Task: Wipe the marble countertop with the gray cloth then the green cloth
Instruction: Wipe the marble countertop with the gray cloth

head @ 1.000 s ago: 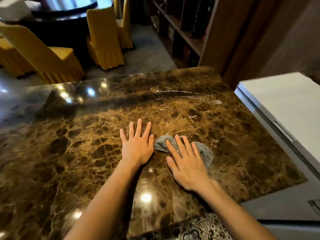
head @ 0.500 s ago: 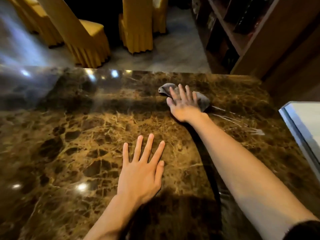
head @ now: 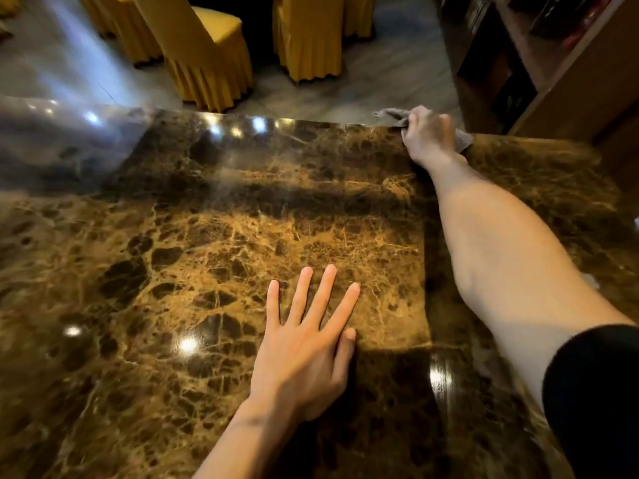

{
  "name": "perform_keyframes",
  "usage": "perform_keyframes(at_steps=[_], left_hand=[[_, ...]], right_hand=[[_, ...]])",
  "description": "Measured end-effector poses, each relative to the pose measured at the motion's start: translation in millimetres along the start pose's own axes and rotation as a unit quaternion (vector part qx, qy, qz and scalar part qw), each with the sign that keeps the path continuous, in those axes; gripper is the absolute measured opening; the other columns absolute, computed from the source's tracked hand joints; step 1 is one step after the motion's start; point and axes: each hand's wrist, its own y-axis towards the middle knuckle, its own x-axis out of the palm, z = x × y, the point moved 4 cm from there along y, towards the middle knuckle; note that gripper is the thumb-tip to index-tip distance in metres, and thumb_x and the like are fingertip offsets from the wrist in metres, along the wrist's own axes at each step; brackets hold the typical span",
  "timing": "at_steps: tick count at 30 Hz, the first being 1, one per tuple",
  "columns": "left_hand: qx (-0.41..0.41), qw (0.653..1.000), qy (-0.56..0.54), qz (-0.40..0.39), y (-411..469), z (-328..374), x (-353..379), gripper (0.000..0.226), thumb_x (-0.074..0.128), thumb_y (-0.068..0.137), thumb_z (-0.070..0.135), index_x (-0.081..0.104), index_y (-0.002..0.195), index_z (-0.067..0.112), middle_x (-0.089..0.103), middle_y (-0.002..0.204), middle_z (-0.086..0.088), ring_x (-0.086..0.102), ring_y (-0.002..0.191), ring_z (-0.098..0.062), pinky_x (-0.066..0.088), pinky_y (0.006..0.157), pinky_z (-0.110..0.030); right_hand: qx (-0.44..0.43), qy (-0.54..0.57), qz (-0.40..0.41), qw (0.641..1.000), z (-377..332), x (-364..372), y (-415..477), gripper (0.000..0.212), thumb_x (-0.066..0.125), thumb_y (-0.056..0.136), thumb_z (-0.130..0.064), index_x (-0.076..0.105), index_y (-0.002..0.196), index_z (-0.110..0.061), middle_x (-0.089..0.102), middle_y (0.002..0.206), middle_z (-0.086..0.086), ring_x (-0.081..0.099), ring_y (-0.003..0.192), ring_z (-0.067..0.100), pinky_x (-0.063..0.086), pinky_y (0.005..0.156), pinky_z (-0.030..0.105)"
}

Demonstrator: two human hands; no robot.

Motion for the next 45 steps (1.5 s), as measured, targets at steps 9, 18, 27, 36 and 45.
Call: perform_keyframes(at_steps=[9,18,27,36,45], left_hand=[[0.000,1.000,0.008,-0.003,-0.8,0.3,-1.4,0.058,0.006,0.103,0.054,-0.007,0.158,0.041,-0.013,0.168,0.004,-0.018,0.153,-0.028,-0.007,0.120,-0.064],[-0.001,1.000,0.017,-0.015,0.6,-1.1,1.6,0.059,-0.004,0.099,0.056,-0.009,0.157,0.043,-0.013,0.169,0.004,-0.016,0.154,-0.026,-0.009,0.120,-0.062],[0.013,0.999,0.026,-0.016,9.2,38.5,-18.6,0.062,0.009,0.104,0.049,0.001,0.161,0.025,-0.010,0.170,-0.004,-0.010,0.155,-0.033,-0.007,0.119,-0.064],[0.043,0.999,0.010,0.002,64.5,73.8,-4.0,0.061,0.012,0.104,0.046,0.005,0.161,0.025,-0.003,0.170,-0.005,-0.004,0.155,-0.033,-0.002,0.120,-0.066],[0.003,1.000,0.003,0.015,119.9,64.1,-4.5,0.062,0.009,0.104,0.047,0.002,0.161,0.024,-0.002,0.170,-0.003,-0.005,0.155,-0.031,-0.002,0.120,-0.064]], right_hand=[[0.015,0.201,0.209,0.957,57.3,-108.3,-103.7,0.037,0.041,0.106,-0.031,0.066,0.128,-0.015,0.068,0.122,-0.002,0.062,0.112,0.017,0.046,0.097,0.028],[-0.103,0.192,0.071,0.973,74.1,-152.5,-437.6,0.029,0.051,0.105,-0.010,0.067,0.129,-0.018,0.064,0.132,-0.013,0.059,0.125,-0.002,0.045,0.105,0.019],[-0.115,-0.044,-0.252,0.960,68.5,-95.1,-550.3,0.053,0.015,0.110,-0.050,-0.010,0.156,-0.050,-0.033,0.163,-0.013,-0.038,0.146,0.008,-0.020,0.121,0.038],[-0.126,-0.085,-0.219,0.964,78.0,-81.3,-480.0,0.056,0.015,0.107,-0.055,-0.007,0.158,-0.046,-0.023,0.168,-0.007,-0.032,0.150,0.011,-0.012,0.124,0.044],[-0.134,-0.085,-0.184,0.970,93.7,-51.2,-307.5,0.056,0.015,0.107,-0.056,0.003,0.160,-0.044,-0.011,0.171,-0.005,-0.018,0.155,0.016,-0.009,0.126,0.044]])
